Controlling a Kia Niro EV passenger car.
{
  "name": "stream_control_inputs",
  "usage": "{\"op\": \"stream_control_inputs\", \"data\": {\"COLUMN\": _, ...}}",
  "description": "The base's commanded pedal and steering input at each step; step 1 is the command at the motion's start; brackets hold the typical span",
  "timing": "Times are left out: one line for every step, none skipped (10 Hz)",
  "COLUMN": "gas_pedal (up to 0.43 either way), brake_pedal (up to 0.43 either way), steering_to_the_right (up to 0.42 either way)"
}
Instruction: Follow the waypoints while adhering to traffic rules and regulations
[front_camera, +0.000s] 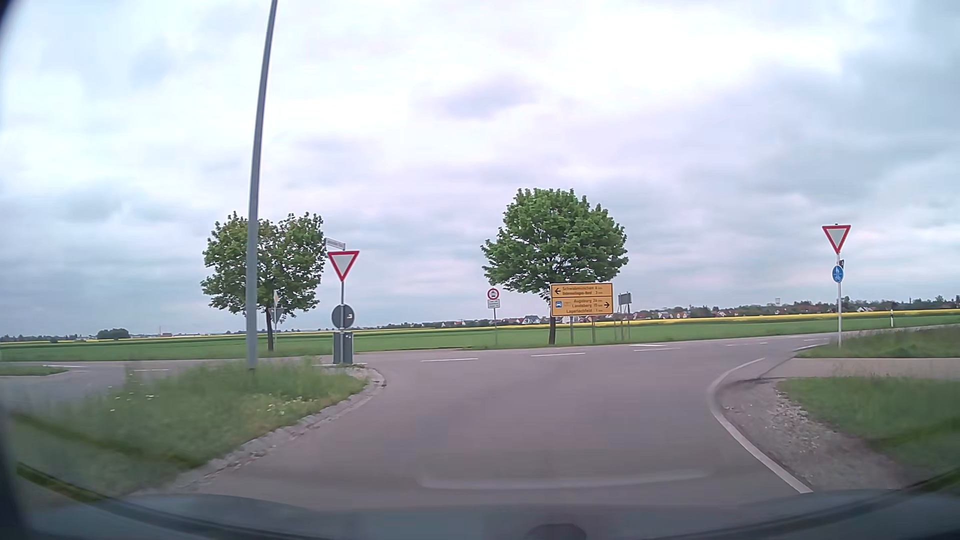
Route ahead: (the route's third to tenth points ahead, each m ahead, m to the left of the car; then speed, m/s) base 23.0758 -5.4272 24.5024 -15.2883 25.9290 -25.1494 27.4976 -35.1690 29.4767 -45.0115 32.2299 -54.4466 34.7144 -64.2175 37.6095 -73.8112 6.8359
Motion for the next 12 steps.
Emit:
{"op": "stream_control_inputs", "data": {"gas_pedal": 0.098, "brake_pedal": 0.000, "steering_to_the_right": 0.136}}
{"op": "stream_control_inputs", "data": {"gas_pedal": 0.098, "brake_pedal": 0.000, "steering_to_the_right": 0.139}}
{"op": "stream_control_inputs", "data": {"gas_pedal": 0.098, "brake_pedal": 0.000, "steering_to_the_right": 0.140}}
{"op": "stream_control_inputs", "data": {"gas_pedal": 0.098, "brake_pedal": 0.000, "steering_to_the_right": 0.144}}
{"op": "stream_control_inputs", "data": {"gas_pedal": 0.098, "brake_pedal": 0.000, "steering_to_the_right": 0.148}}
{"op": "stream_control_inputs", "data": {"gas_pedal": 0.098, "brake_pedal": 0.000, "steering_to_the_right": 0.147}}
{"op": "stream_control_inputs", "data": {"gas_pedal": 0.098, "brake_pedal": 0.000, "steering_to_the_right": 0.144}}
{"op": "stream_control_inputs", "data": {"gas_pedal": 0.098, "brake_pedal": 0.000, "steering_to_the_right": 0.141}}
{"op": "stream_control_inputs", "data": {"gas_pedal": 0.098, "brake_pedal": 0.000, "steering_to_the_right": 0.142}}
{"op": "stream_control_inputs", "data": {"gas_pedal": 0.098, "brake_pedal": 0.000, "steering_to_the_right": 0.146}}
{"op": "stream_control_inputs", "data": {"gas_pedal": 0.098, "brake_pedal": 0.000, "steering_to_the_right": 0.154}}
{"op": "stream_control_inputs", "data": {"gas_pedal": 0.098, "brake_pedal": 0.000, "steering_to_the_right": 0.168}}
